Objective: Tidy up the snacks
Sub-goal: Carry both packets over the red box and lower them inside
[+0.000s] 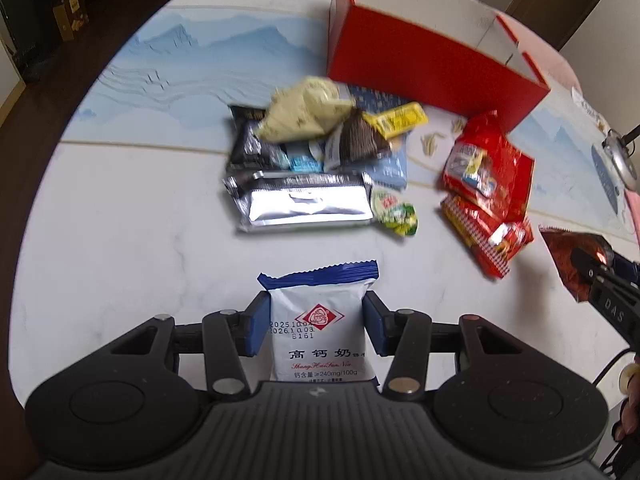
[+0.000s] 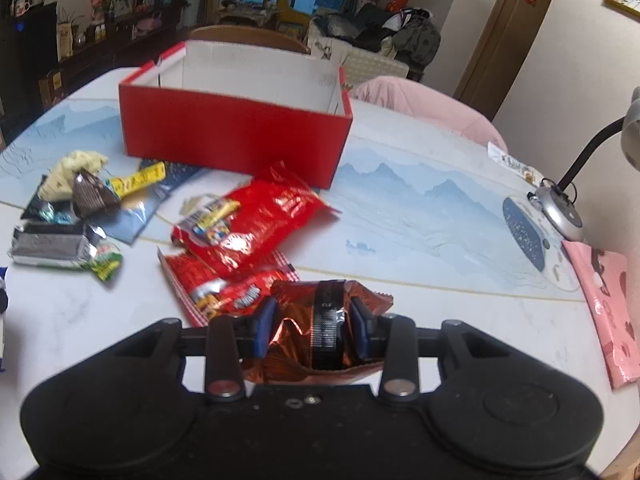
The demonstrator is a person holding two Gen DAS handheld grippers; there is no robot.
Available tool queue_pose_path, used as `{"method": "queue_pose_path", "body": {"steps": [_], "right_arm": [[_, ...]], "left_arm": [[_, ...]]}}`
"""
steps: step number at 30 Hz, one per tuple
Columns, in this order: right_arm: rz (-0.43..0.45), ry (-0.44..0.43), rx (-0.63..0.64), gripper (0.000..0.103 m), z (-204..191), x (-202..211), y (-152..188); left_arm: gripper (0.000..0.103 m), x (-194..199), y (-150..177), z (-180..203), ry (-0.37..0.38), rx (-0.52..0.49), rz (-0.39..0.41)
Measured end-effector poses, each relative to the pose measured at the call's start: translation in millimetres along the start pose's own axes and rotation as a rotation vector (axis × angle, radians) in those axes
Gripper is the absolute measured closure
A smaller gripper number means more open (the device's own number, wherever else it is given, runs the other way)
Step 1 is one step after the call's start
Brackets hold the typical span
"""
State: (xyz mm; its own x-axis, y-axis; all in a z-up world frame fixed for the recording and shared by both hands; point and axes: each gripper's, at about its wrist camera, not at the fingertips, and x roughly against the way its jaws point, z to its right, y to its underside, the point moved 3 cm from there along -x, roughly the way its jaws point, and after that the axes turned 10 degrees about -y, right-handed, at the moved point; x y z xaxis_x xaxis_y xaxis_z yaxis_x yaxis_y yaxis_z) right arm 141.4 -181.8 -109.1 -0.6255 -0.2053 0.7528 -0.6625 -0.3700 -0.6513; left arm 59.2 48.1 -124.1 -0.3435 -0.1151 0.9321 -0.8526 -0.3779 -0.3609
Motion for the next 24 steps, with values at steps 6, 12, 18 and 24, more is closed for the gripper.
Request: {"method": "queue_pose_path", "body": {"steps": [6,12,18,24], "right_arm": [[0.053,-0.024,-0.036,0.066,-10.6,26.4,-14.3],[0.121,-0.045,-0.034,0.066,-23.5,51.6,-39.9],[0.182,-0.05,-0.031,0.066,-25.7,62.6,-69.1],[0.217,-0.065,-0.023,0.066,-16.5,55.6,-98.2]], "left_arm": [[0.055,22.2,-12.6,-8.6,0.014,-0.022,0.078],[0.055,45.5,-31.4,-5.8,0.023,-0.083,0.146],[0.055,68.8,-61.3,-3.6,0.045,-0.074,0.213],[0.054,84.9,-100.5,12.9,0.048,-0.088,0.257]]}}
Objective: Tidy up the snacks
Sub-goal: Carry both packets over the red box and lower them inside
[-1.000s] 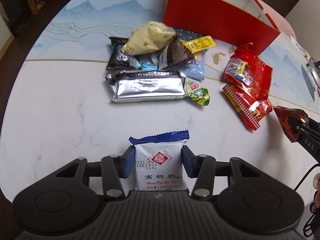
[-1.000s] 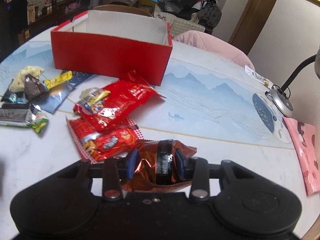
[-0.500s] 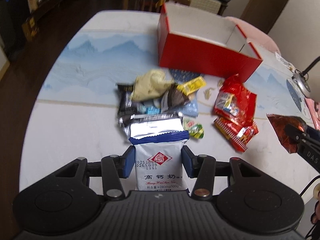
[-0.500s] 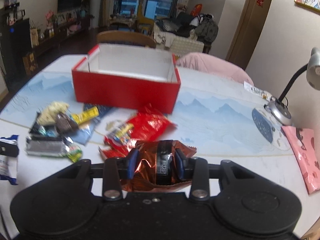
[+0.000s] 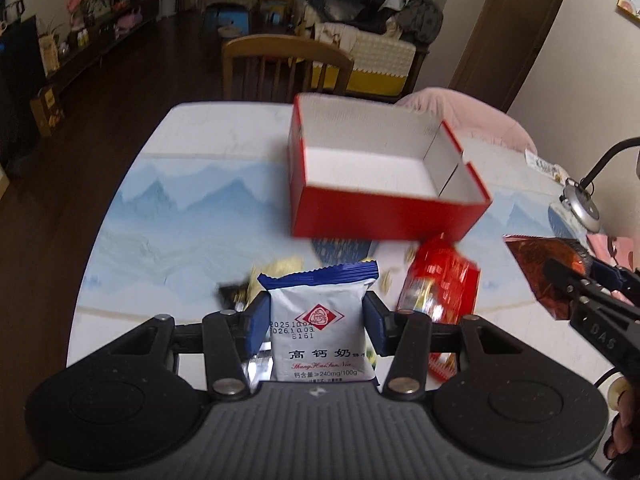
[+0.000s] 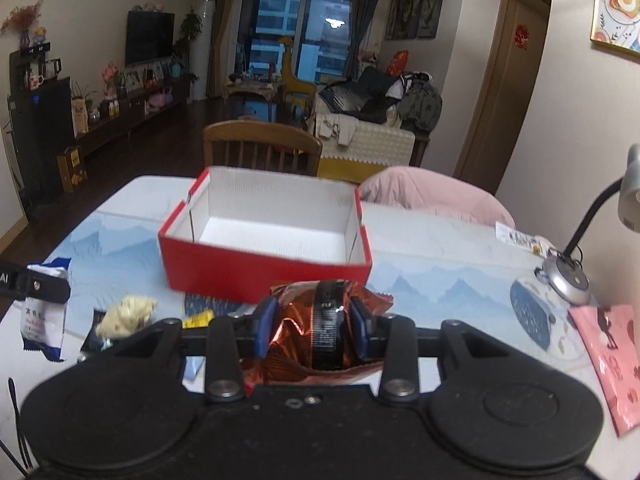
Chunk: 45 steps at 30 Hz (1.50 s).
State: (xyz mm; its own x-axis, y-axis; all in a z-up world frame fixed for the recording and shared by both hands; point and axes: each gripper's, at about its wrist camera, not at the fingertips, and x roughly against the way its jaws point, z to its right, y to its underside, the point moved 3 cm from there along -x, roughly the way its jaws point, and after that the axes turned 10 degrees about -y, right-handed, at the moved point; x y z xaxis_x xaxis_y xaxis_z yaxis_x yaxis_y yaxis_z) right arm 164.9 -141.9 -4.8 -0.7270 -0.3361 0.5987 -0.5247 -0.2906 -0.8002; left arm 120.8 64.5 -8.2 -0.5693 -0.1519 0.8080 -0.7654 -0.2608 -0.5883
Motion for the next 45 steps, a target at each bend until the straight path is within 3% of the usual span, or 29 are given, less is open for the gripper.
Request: {"method": "queue_pose_path", "body": {"steps": [17,23,37,45], "right_arm": [[0.027,-0.094,0.012,0.066,56.9,-89.1,-73.3],[-0.008,-0.115,0.02,0.066,69.7,-126.1,-79.2],[-0.158,-0.166,0.044,0.066,66.7,-200.5,-62.9],[-0.231,-0.175,0.083,0.066,60.4,-230.2,-52.2]], "left_arm": [[0.054,-60.5,-113.8,69.5,-0.075,-0.037,0.028],[0.054,-97.5,-140.4,91.1,-0.113,-0.058,0.015],[0.054,-189.4,-148.8,115.4,-0.174,-0.109,-0.126],[0.054,-219.8,-140.9,122.8,-0.184,-0.149,-0.184]]}}
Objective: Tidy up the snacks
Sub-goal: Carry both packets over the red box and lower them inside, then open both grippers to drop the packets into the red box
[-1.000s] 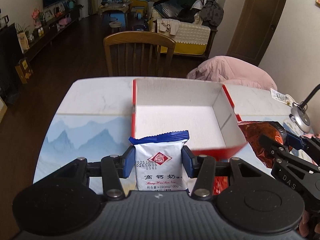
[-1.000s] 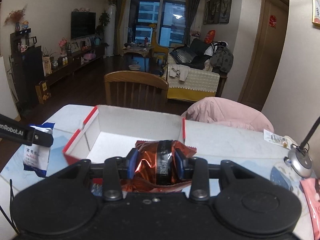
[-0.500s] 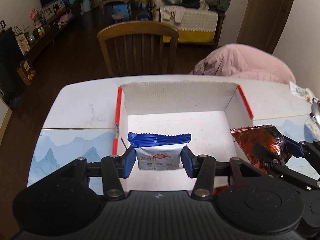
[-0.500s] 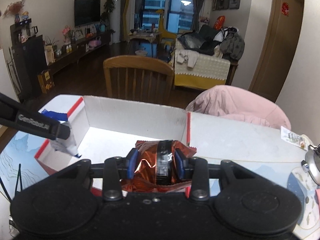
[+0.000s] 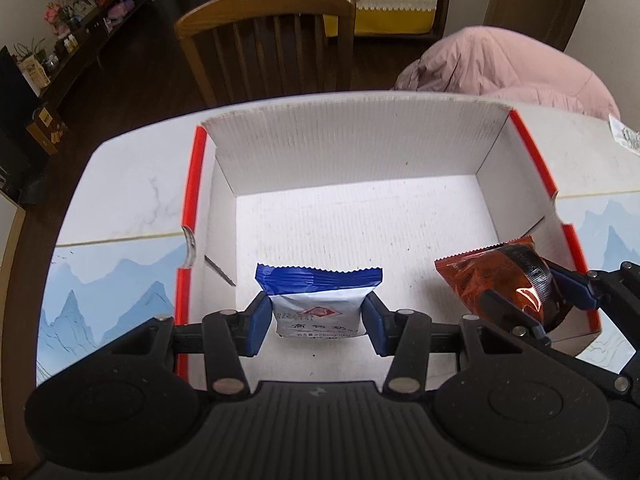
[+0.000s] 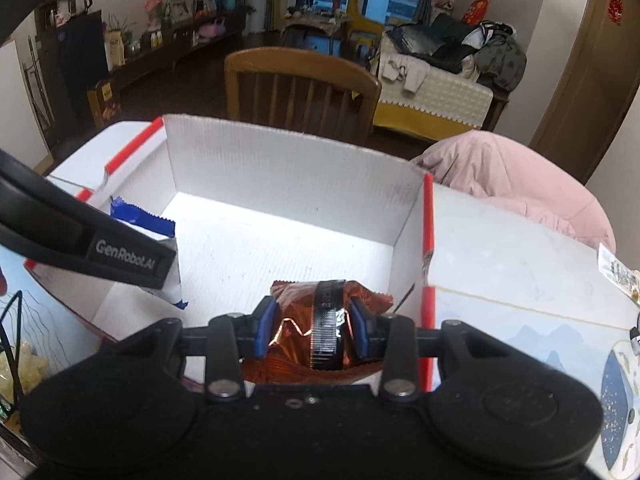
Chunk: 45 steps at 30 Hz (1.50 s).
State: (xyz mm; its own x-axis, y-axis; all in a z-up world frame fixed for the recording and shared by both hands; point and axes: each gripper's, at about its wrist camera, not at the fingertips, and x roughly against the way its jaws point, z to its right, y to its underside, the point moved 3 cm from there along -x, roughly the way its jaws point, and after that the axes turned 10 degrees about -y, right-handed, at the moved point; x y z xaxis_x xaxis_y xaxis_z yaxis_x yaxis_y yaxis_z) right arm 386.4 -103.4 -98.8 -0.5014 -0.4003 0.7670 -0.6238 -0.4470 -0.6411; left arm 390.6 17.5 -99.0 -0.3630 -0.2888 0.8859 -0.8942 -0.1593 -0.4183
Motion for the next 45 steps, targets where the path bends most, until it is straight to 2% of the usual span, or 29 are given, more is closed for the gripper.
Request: {"method": "queue_pose_path", "body": {"steps": [7,13,16,18,19,22,28,42,45], "right_arm": [[-0.049,-0.017,0.018,0.066,-3.8,-9.7,2.0],[-0.068,-0.016,0.032,0.065,-3.4,-15.0,-1.2],[-0.078,-0.029,0.027,0.058,-2.5,-14.3,0.8],[-0.073,-0.028,0.021,0.046,-1.9,-12.4,1.8],[-0.065,-0.034,0.017,0.043,-1.7,-9.4,2.5],[-0.039,-0.047,0.018,0.039,-2.7,1.0,2.8],[-0.004,-0.064,0.015,0.038,-6.7,27.1,2.4],[0.125,-0.073,0.003,0.017,-29.4,108.7,0.4],[0.15,-0.075,-0.007,0.015,-33.4,124.6,2.8]], "left_arm": [[0.054,-18.6,1.5,5.3,-0.009,-0.03,-0.048],[0.054,-22.6,3.0,7.3,0.007,-0.034,-0.057],[0.054,-23.0,4.1,3.9,0.01,-0.02,-0.057],[0.054,-20.6,6.3,0.5,0.015,-0.011,-0.055],[0.054,-18.9,7.0,-1.3,0.015,-0.008,-0.052],[0.054,-8.9,9.0,-5.7,0.013,-0.016,-0.024],[0.052,15.1,15.1,-20.5,0.036,0.013,0.014],[0.046,89.3,42.7,-52.2,0.079,0.038,0.138],[0.045,106.3,52.0,-60.1,0.1,0.045,0.161]]}}
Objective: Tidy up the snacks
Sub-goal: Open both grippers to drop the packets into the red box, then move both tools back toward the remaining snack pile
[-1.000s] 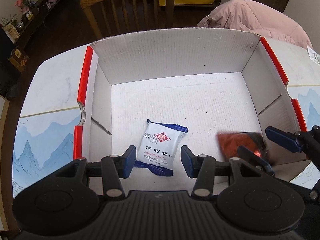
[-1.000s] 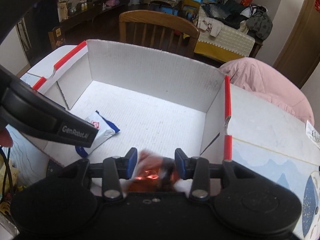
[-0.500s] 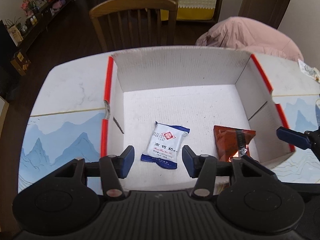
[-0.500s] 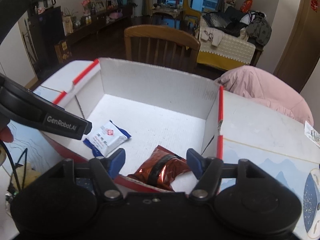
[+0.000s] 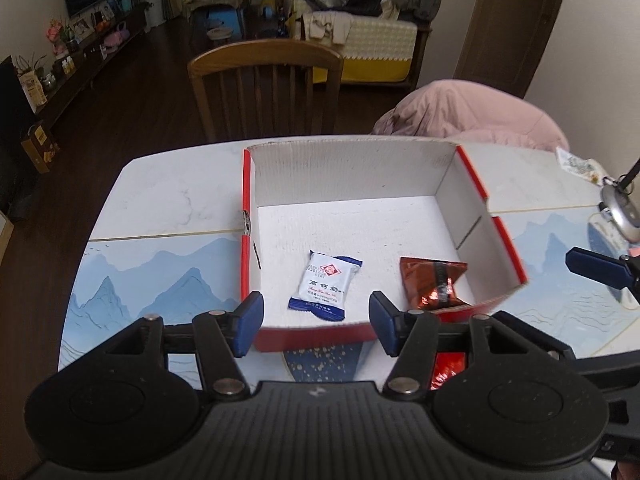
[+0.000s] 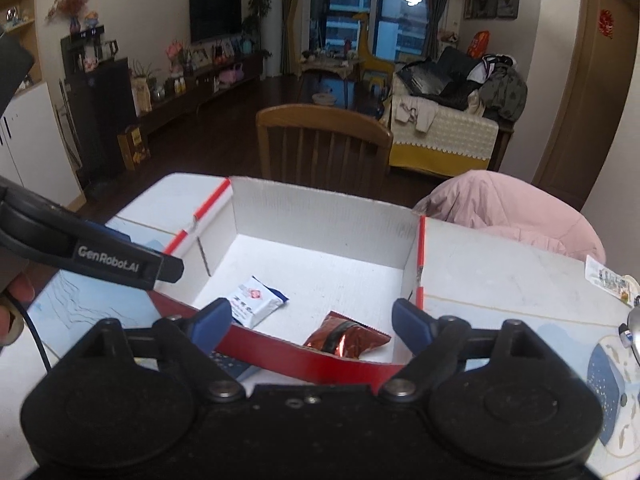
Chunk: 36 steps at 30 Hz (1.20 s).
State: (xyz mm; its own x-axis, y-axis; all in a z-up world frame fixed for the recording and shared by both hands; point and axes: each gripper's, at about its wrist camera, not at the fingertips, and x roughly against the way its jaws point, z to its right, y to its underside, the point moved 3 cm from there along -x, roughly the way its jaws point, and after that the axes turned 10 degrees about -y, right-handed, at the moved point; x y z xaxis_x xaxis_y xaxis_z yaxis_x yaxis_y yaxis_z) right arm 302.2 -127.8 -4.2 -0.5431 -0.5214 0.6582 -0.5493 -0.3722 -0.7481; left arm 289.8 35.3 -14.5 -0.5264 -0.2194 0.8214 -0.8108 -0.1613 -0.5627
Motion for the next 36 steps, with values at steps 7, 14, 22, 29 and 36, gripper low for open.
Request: {"method": "queue_pose_path", "body": {"steps": [7,14,22,29,36], "right_arm": [[0.048,-0.012,-0.02,0.013,-15.3,31.4,7.4],[0.08,-0.021,-0.03,0.005,-35.6,57.0,25.5],[0.087,-0.062,-0.075,0.0,-53.0,70.2,62.5],[0.03,-0.065,-0.176,0.0,-46.4,62.5,110.8],[-0.019,-0.023,-0.268,0.0,-27.7,49.3,141.3]], "left_arm": [[0.039,43.9,20.1,-15.2,0.023,-0.006,0.086],[0.033,69.0,48.3,-28.8,0.049,0.01,0.116],[0.021,88.9,88.7,-42.1,0.055,0.028,0.198],[0.019,62.6,128.8,-55.4,0.07,0.092,0.074],[0.019,32.7,160.3,-71.9,0.057,0.139,-0.037]]}}
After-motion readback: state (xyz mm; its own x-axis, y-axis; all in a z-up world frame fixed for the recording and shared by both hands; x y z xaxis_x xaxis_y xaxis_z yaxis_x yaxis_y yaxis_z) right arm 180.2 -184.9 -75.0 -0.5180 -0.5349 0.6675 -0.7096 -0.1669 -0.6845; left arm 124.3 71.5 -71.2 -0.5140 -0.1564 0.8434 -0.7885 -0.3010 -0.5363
